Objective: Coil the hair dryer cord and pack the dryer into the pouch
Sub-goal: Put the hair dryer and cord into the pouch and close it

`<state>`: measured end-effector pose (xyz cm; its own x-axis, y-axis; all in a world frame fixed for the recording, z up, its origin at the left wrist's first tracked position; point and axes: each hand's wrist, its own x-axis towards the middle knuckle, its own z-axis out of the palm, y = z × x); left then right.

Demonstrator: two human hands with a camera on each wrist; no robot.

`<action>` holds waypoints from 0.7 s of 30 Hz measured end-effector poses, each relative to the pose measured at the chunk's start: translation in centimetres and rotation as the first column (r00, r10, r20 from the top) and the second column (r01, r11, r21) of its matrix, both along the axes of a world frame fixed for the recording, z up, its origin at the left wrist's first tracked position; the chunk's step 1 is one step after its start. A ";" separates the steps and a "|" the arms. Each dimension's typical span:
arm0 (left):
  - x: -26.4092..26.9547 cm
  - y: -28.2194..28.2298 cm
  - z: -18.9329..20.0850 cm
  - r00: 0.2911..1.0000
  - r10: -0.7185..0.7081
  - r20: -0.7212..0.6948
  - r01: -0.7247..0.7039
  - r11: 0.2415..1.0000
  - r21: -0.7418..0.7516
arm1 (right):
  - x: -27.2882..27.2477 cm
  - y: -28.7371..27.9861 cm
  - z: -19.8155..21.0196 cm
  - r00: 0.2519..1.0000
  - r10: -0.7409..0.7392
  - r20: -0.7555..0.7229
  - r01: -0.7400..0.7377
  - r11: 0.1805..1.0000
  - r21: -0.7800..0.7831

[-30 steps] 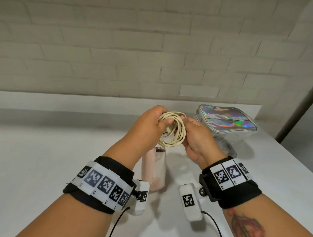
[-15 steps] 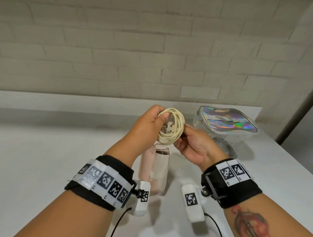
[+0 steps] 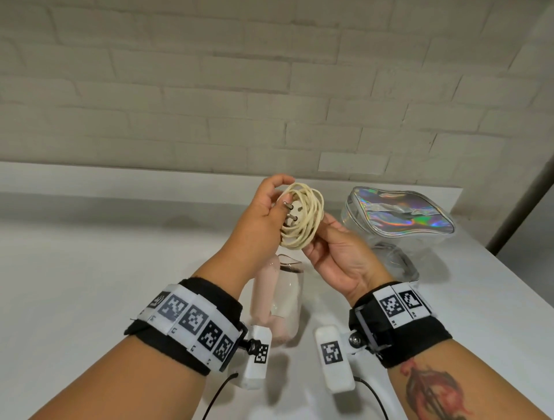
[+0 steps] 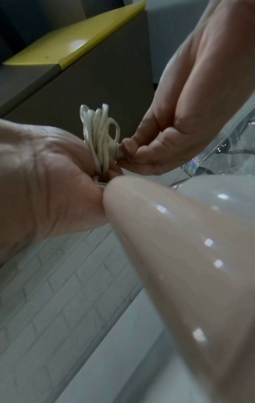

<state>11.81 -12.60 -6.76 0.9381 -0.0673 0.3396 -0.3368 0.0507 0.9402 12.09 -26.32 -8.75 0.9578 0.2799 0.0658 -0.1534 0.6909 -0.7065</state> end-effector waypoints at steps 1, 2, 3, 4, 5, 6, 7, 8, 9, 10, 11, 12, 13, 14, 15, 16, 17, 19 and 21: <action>0.0 -0.1 0.1 1.000 -0.002 -0.011 0.002 0.999 -0.035 | 0.0 0.2 -0.1 1.000 -0.014 -0.012 0.014 1.000 0.000; 0.0 -0.2 0.1 1.000 -0.004 -0.028 0.002 0.997 -0.072 | 0.0 0.4 -0.3 1.000 -0.020 -0.023 0.020 1.000 0.010; 0.1 -0.2 0.0 0.999 -0.011 -0.045 0.006 0.994 -0.110 | -0.1 0.6 -0.4 0.999 -0.019 -0.030 0.020 0.999 0.025; 0.1 -0.2 -0.1 0.998 -0.015 -0.061 0.006 0.990 -0.142 | -0.2 0.7 -0.6 0.999 -0.016 -0.030 0.017 0.999 0.039; 0.0 -0.2 -0.1 0.997 -0.016 -0.074 0.003 0.985 -0.171 | -0.3 0.9 -0.6 0.999 -0.017 -0.028 0.018 0.999 0.048; -0.2 -0.2 0.0 0.997 -0.019 -0.080 0.003 0.980 -0.199 | -0.4 0.9 -0.7 0.999 -0.022 -0.031 0.024 0.998 0.055; -0.3 -0.2 0.0 0.996 -0.037 -0.085 0.016 0.974 -0.226 | -0.4 1.0 -0.6 0.999 -0.033 -0.038 0.035 0.997 0.063; -0.3 -0.2 0.0 0.993 -0.069 -0.092 0.045 0.968 -0.247 | -0.4 1.1 -0.6 0.997 -0.051 -0.055 0.055 0.996 0.076; -0.4 -0.3 -0.1 0.989 -0.112 -0.095 0.084 0.962 -0.261 | -0.3 1.1 -0.6 0.995 -0.069 -0.074 0.076 0.993 0.096; -0.4 -0.4 -0.3 0.985 -0.149 -0.091 0.121 0.958 -0.258 | -0.1 1.1 -0.6 0.993 -0.082 -0.090 0.093 0.989 0.119; -0.6 -0.4 -0.4 0.981 -0.179 -0.075 0.156 0.957 -0.243 | 0.0 1.1 -0.6 0.991 -0.082 -0.101 0.096 0.986 0.134; -0.7 -0.5 -0.5 0.981 -0.185 -0.055 0.170 0.964 -0.204 | 0.0 1.0 -0.6 0.992 -0.071 -0.100 0.084 0.989 0.126; -0.7 -0.5 -0.7 0.984 -0.178 -0.032 0.171 0.974 -0.152 | -0.1 0.8 -0.6 0.994 -0.054 -0.091 0.063 0.994 0.093; -0.7 -0.6 -0.8 0.988 -0.156 -0.005 0.155 0.984 -0.093 | -0.2 0.6 -0.7 0.997 -0.032 -0.076 0.036 0.998 0.048; -0.7 -0.6 -0.8 0.990 -0.139 0.018 0.140 0.989 -0.045 | -0.3 0.4 -0.7 0.998 -0.005 -0.060 0.006 1.000 0.006; -0.7 -0.7 -0.8 0.991 -0.132 0.027 0.133 0.991 -0.024 | -0.5 0.2 -0.8 0.999 0.022 -0.046 -0.023 1.000 -0.017; -0.7 -0.7 -0.7 0.991 -0.131 0.023 0.132 0.991 -0.019 | -0.6 0.1 -0.7 0.998 0.052 -0.030 -0.052 0.998 -0.023; -0.5 -0.7 -0.7 0.991 -0.134 0.009 0.134 0.991 -0.027 | -0.5 -0.3 -0.7 0.996 0.086 -0.025 -0.087 0.996 -0.037; -0.3 -0.6 -0.6 0.997 -0.081 -0.005 0.081 0.997 -0.019 | -0.4 -0.7 -0.4 0.997 0.071 -0.029 -0.074 0.990 -0.124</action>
